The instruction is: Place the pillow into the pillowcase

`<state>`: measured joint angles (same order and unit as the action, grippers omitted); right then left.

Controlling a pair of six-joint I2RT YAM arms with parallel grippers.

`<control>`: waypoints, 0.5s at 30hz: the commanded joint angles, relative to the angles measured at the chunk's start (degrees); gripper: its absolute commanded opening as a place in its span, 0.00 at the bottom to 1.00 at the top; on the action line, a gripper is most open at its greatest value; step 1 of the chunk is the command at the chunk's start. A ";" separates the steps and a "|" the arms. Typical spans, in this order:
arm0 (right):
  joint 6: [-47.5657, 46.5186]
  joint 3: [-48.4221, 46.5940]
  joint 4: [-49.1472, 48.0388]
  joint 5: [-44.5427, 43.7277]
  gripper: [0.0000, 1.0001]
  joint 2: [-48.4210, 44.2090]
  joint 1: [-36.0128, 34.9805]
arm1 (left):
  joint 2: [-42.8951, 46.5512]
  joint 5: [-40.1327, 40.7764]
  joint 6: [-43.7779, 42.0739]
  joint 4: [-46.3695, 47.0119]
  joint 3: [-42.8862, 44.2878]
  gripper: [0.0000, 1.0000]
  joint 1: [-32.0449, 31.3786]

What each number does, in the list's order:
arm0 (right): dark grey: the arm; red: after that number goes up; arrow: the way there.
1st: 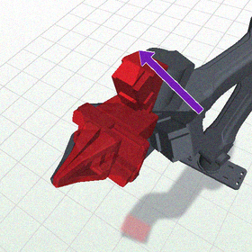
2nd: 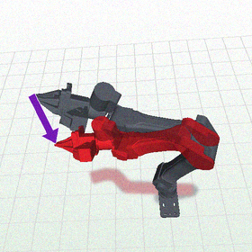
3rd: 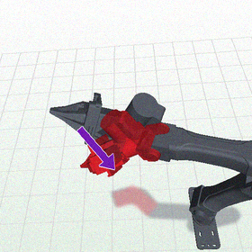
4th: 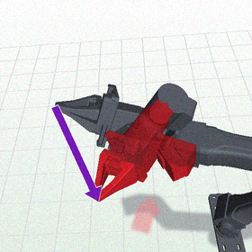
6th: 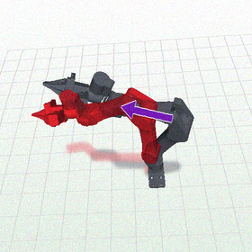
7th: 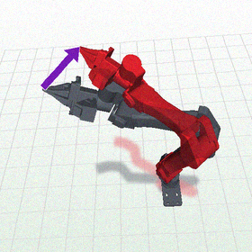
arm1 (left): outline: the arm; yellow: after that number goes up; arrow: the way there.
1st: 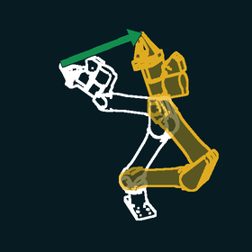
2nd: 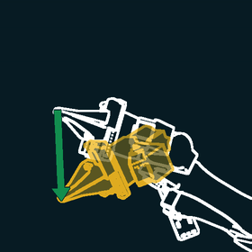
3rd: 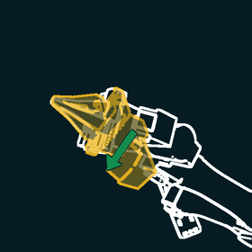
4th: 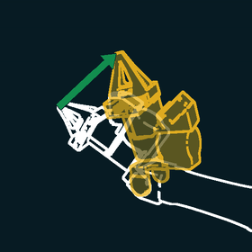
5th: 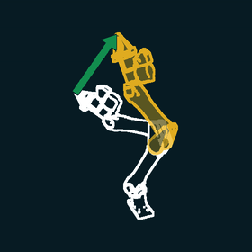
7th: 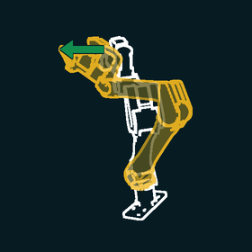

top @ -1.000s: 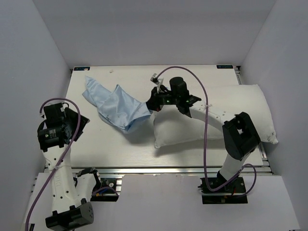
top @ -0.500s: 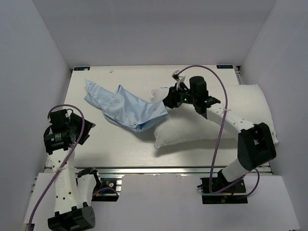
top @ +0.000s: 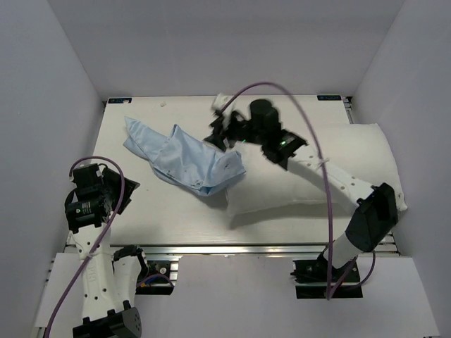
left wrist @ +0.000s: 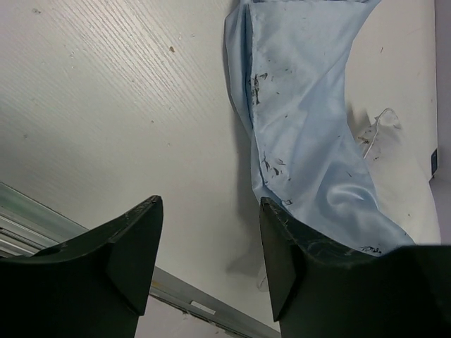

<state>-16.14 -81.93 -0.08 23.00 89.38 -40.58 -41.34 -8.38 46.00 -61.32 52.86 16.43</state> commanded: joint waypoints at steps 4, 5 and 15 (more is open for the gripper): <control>-6.36 -0.94 6.31 -19.56 0.58 12.11 -17.24 | 0.82 4.42 -1.35 -2.92 3.99 0.68 0.18; -6.27 -3.65 7.27 -22.62 0.59 14.13 -18.56 | 1.09 5.12 -1.52 -3.45 4.53 0.68 0.10; -12.60 -8.77 9.22 -33.46 0.63 29.09 -21.03 | 3.20 7.50 -2.05 -6.00 5.24 0.68 0.10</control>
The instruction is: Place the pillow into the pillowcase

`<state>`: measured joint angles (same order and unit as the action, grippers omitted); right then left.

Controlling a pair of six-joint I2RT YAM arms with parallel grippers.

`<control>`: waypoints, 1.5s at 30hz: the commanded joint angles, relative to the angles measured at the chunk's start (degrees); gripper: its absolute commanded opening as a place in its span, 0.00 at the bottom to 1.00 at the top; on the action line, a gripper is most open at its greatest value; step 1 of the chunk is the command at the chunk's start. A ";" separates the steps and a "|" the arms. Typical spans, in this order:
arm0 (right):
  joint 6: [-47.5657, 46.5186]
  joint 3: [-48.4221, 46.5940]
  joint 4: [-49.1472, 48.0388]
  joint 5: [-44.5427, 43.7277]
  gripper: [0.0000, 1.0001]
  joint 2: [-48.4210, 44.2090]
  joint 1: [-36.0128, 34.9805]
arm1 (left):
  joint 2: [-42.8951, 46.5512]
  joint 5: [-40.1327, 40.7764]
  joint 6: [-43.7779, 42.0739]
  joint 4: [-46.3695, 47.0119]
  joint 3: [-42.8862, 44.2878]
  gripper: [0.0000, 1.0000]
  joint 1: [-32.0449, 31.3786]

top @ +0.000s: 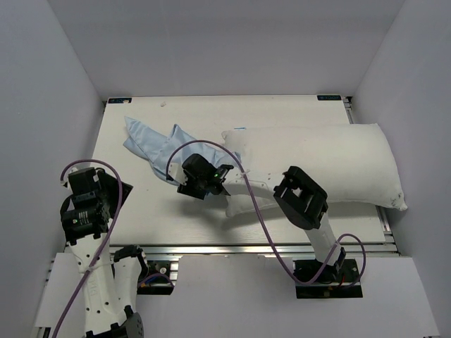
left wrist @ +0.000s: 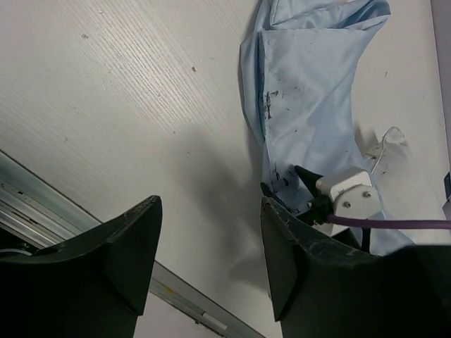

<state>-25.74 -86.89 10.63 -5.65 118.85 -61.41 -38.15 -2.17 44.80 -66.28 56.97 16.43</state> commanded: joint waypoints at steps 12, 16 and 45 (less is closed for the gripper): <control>-1.60 -6.89 -3.86 -6.04 0.36 4.55 -0.12 | -0.61 0.77 -1.20 -0.34 0.95 0.68 0.10; -0.02 -8.47 -1.76 -3.15 0.04 4.20 0.06 | -0.52 0.77 -1.20 -0.52 0.77 0.68 0.10; 33.82 -22.09 4.13 10.23 0.00 -9.78 33.34 | -1.58 -6.87 -1.91 8.80 -8.89 0.66 0.10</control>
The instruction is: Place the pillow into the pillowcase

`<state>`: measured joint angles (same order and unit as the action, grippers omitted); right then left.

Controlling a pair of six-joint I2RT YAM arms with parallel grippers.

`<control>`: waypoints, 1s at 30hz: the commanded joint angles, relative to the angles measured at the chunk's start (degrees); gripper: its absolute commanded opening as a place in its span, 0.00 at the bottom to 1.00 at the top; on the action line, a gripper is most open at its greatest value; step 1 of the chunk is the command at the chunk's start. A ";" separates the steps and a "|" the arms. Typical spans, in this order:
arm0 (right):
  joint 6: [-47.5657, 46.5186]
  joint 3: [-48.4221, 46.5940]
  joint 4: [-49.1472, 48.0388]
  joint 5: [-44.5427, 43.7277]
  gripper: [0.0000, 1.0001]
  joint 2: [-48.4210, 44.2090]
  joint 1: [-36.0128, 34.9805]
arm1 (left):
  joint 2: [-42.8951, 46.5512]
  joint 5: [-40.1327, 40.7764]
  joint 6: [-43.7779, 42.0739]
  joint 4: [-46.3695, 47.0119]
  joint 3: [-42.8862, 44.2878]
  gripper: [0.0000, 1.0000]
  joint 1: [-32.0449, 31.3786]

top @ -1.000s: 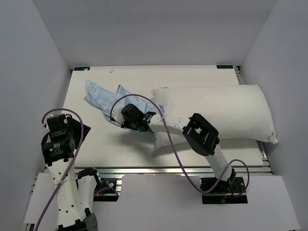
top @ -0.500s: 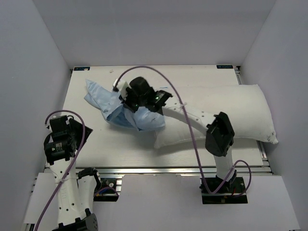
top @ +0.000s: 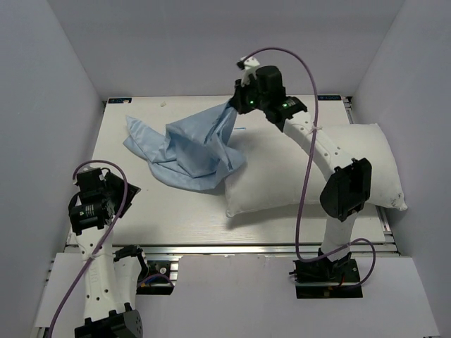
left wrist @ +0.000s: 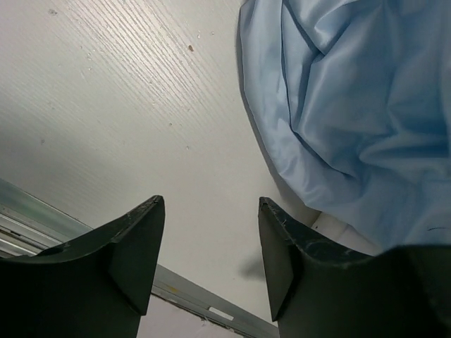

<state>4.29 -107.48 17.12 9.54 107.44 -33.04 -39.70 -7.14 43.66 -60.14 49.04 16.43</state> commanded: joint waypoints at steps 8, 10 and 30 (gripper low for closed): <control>2.30 2.79 -2.62 -15.07 0.00 7.52 13.52 | -2.22 -4.73 -1.30 7.93 -4.91 0.64 0.10; 1.77 3.85 -2.97 -16.04 0.00 7.70 14.93 | -3.18 -5.43 -1.47 9.33 -5.44 0.64 0.10; -7.78 2.80 -4.71 -0.96 0.62 -1.16 22.31 | -11.36 -14.13 -0.77 20.06 -12.12 0.62 -0.96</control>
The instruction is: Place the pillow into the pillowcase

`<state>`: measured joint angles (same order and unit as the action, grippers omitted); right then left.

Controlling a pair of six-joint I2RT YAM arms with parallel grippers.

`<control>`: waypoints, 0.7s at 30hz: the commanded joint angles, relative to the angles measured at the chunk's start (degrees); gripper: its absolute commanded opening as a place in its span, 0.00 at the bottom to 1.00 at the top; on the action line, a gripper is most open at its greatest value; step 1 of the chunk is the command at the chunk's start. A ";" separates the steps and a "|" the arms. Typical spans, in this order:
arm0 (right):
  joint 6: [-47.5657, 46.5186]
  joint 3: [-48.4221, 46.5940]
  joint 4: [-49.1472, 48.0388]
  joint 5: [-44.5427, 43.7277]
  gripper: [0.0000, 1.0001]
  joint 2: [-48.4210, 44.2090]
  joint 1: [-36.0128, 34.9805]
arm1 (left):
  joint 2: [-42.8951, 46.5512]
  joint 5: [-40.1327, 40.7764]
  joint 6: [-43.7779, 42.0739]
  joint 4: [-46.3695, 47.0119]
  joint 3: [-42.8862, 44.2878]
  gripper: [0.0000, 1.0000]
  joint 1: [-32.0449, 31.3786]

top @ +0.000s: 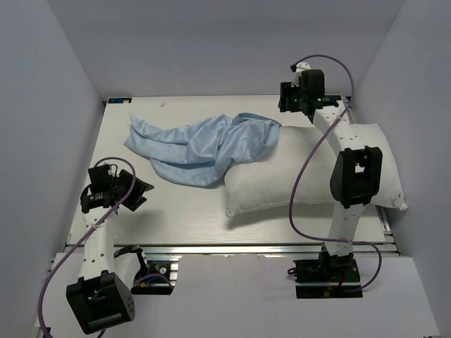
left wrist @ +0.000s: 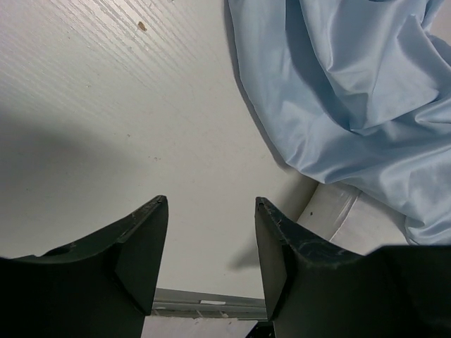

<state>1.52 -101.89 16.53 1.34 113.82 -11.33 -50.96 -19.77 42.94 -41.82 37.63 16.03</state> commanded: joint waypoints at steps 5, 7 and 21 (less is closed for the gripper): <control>-17.40 3.69 -6.52 37.38 0.74 -16.94 0.79 | -0.19 -1.24 0.13 1.92 -1.85 0.62 -1.00; -30.21 4.33 -1.71 48.79 0.75 -18.71 0.18 | -0.11 -1.32 0.30 2.18 -2.47 0.62 -1.18; -71.65 21.72 21.52 45.95 0.78 -37.00 -5.28 | -5.11 -1.15 7.41 9.47 -4.14 0.62 -7.94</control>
<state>-59.09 -81.25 33.93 48.01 79.94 -16.88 -54.74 -20.51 47.66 -36.21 33.23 10.13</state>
